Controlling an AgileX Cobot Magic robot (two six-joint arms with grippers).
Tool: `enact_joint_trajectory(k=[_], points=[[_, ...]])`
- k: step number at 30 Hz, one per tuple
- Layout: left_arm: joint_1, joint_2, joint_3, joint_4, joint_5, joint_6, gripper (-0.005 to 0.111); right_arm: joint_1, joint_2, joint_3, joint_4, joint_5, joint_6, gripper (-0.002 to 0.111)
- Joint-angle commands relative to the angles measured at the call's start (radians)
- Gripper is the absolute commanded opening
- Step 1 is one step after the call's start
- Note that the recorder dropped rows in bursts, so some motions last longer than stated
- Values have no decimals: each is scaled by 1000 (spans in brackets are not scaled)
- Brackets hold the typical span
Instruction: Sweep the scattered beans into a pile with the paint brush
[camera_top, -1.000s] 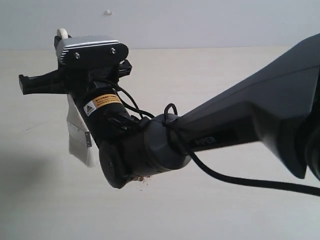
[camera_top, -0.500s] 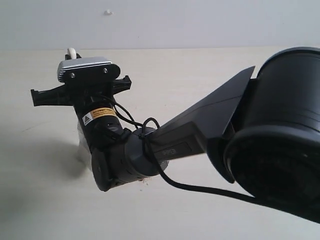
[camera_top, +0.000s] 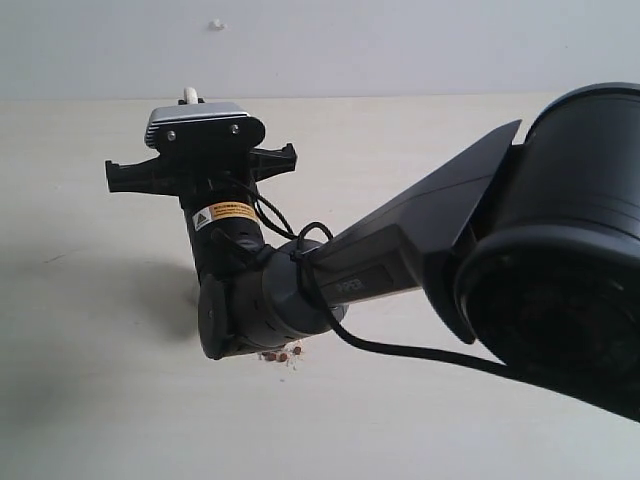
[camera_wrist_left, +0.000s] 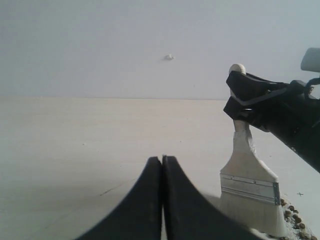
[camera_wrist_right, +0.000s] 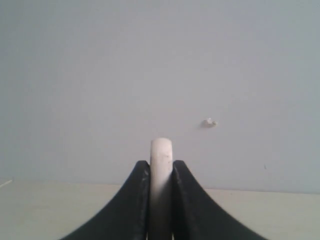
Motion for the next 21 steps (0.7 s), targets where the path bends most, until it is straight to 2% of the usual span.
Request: enact_joint_trajectory(k=[1,8,13,17,21], points=[[3,-3,2,-6,-2,2,0,-5,-5,-10,-3,-7,-19,0],[3,-3,2,-6,-2,2,0,-1,-47,-14,-173,-7,-11,0],[3,-3,2,-6,-2,2,0,-42,-54,-14,-380,-7,213,0],[3,-3,2,-6,-2,2,0,-67,-42,-14,-304,-7,257,0],[3,-3,2,-6,-2,2,0,-72,-40,-14,-266,-7,145,0]])
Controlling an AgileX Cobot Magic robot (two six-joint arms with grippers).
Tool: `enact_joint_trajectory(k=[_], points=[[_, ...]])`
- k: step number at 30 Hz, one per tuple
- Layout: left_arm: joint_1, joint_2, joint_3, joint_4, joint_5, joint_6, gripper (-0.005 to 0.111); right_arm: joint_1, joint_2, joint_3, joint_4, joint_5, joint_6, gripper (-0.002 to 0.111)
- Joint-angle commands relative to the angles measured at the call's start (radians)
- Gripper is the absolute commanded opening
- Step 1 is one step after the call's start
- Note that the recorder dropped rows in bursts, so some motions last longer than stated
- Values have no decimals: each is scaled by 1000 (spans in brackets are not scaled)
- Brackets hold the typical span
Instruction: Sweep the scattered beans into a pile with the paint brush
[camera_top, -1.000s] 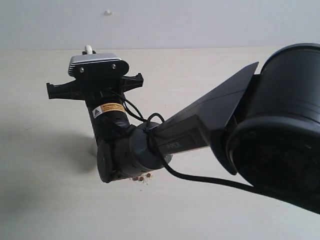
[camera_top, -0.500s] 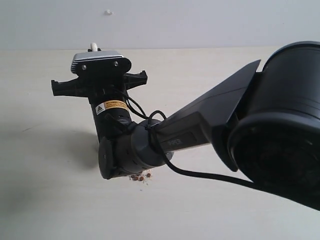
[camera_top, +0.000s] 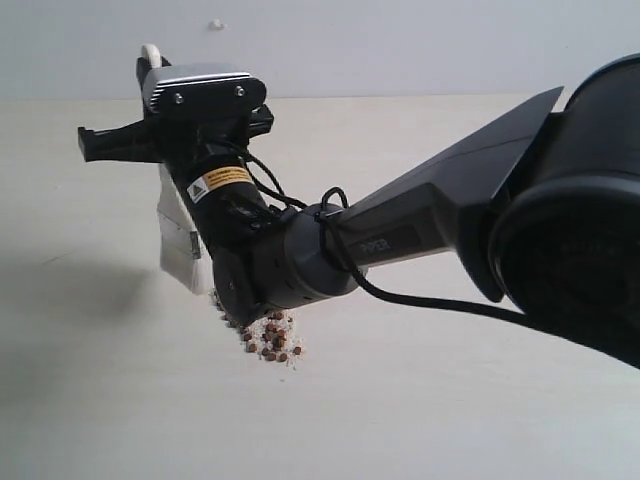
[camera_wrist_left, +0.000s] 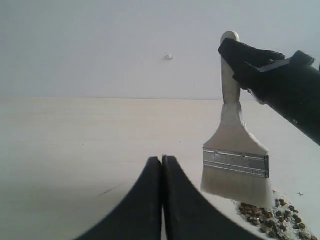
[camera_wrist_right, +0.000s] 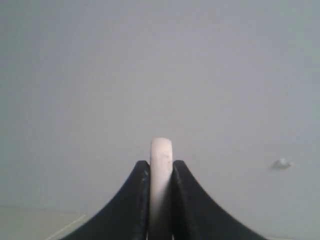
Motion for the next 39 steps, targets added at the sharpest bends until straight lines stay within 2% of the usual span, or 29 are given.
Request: enact_joint_trajectory(k=[1,5,8,14,24,28,33,39], points=[[3,-3,2,-6,-2,2,0,-10,-3,-6,-15,-9,-107,0],[3,-3,2,-6,-2,2,0,-10,-10,-8,-234,-9,-153,0],[3,-3,2,-6,-2,2,0,-10,-14,-13,-417,-9,-77,0],[3,-3,2,-6,-2,2,0,-57,-24,-55,-683,-9,286,0],[3,-3,2,-6,-2,2,0,-240,-61,-67,-1217,-9,824,0],[3,-3,2,-6,-2,2,0,-277,-80,-67,-1390,-9,896,0],[3,-3,2,-6,-2,2,0,-277,-96,-67,-1567,-9,913,0],[3,-3,2,-6,-2,2,0,-277,-105,-67,-1620,-9,932,0]])
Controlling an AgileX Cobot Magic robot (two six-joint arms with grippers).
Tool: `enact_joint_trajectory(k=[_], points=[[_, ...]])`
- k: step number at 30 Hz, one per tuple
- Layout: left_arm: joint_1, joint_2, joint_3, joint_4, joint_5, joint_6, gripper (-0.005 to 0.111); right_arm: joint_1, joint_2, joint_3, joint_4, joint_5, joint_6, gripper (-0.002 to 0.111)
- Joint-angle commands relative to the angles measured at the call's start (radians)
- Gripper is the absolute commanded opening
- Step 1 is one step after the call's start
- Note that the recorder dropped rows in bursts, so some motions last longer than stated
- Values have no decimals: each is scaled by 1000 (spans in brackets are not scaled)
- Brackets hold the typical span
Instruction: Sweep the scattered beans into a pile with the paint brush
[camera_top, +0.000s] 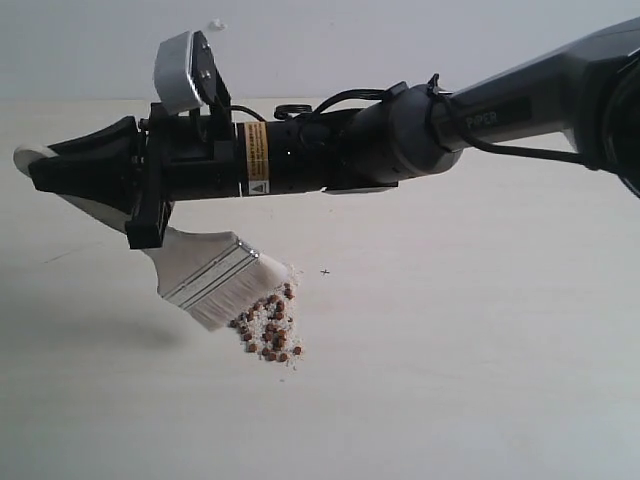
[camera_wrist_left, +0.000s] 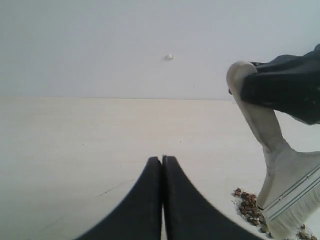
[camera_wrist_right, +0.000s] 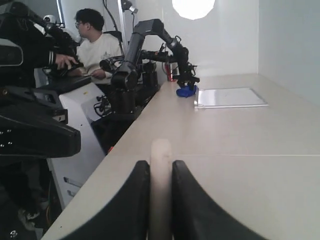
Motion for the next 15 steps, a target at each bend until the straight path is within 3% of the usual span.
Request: enact_joint_trajectory(k=[1,15], points=[[3,-3,2,-6,-2,2,0,-4,-21,-10,-19,-9,15,0],[3,-3,2,-6,-2,2,0,-4,-21,-75,87,-9,82,0]])
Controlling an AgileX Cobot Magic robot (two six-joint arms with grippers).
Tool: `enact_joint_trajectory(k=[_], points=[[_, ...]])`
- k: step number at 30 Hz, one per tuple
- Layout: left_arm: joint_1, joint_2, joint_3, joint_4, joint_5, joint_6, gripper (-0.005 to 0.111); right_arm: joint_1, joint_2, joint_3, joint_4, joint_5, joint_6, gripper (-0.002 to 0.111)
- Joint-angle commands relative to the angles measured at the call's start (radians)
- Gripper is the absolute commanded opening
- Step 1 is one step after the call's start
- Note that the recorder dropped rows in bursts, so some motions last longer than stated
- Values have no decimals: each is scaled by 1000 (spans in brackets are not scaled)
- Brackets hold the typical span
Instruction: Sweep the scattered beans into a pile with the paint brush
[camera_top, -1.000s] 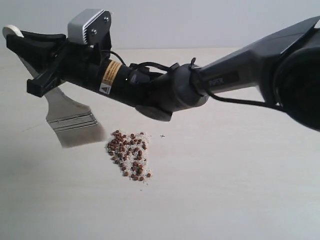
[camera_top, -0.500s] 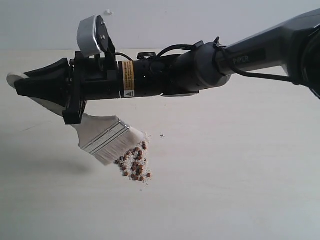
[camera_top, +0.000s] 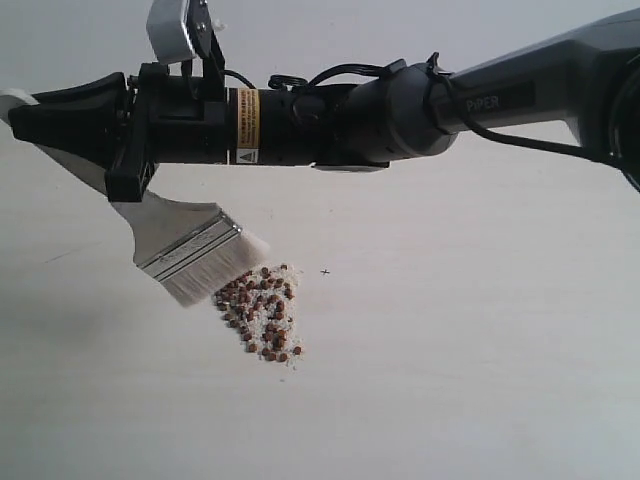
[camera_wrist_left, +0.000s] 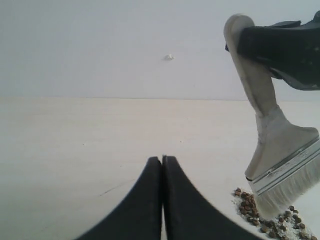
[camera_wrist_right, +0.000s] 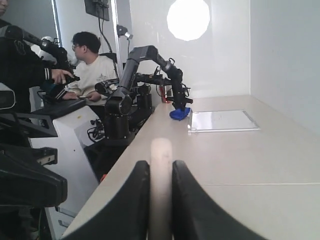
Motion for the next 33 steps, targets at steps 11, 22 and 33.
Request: enact_joint_trajectory(k=[11,22,33], points=[[3,-3,2,-6,-2,2,0,-29,-83,-7,43,-9,17,0],[3,-3,2,-6,-2,2,0,-252,-228,4,-435,-9,488,0],[3,-3,2,-6,-2,2,0,-123,-228,296,-307,-9,93,0]])
